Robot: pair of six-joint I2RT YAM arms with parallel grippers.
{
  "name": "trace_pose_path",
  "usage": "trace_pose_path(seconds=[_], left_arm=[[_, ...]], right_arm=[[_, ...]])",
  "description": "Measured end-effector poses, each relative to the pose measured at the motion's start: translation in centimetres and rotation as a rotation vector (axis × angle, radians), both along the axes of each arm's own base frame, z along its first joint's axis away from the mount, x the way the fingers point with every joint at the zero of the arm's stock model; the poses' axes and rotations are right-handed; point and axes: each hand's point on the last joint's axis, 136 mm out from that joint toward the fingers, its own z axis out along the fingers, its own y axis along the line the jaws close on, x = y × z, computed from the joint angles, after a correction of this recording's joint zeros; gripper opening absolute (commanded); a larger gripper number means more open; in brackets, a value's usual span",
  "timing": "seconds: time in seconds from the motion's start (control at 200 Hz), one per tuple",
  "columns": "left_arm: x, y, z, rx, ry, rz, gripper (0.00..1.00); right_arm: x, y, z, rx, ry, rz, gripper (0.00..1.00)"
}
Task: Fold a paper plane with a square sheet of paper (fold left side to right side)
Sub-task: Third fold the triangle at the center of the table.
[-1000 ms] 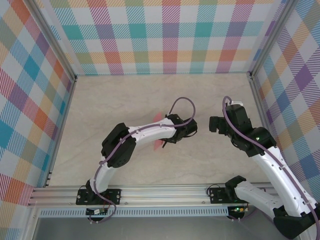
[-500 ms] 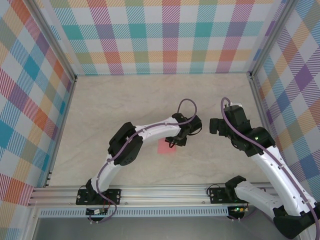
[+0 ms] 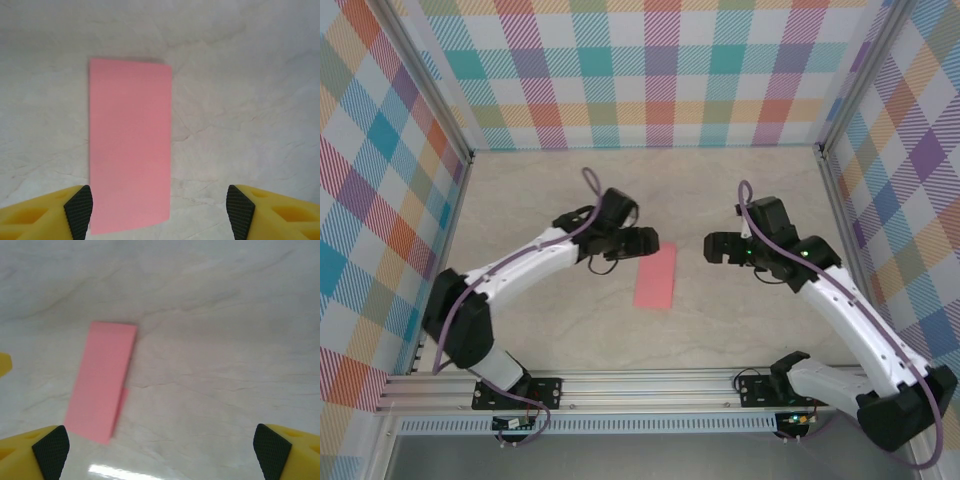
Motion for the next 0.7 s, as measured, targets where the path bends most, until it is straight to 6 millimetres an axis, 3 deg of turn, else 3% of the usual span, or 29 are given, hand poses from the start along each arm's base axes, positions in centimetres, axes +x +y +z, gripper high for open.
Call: trace_pose_path(seconds=[0.045,0.1,0.215,0.295,0.495,0.705], left_arm=[[0.3,1.5,-0.4,-0.052,0.008,0.038,0.73],[0.6,3.1,-1.4,-0.104,0.03,0.079,0.73],[0.4,4.6,-4.4,-0.185,0.093,0.124,0.71],[-0.2,4.3,-5.5,-0.24,0.126,0.118,0.69],[0.2,2.3,-5.6,-0.346,0.132,0.059,0.67],[0.3,1.5,-7.5,-0.362,0.18,0.043,0.66]], right_arm=[[0.7,1.8,-1.0,0.056,0.039,0.032,0.82],[1.6,3.9,-2.6,0.109,0.095,0.068,0.65],[3.6,6.9,-6.2,0.185,0.195,0.086,0.58],[4.5,8.2,-8.7,0.207,0.246,0.089,0.54],[5.8,10.1,-13.8,0.233,0.355,0.087,0.48],[7.6,11.1,-15.0,0.236,0.356,0.082,0.46]])
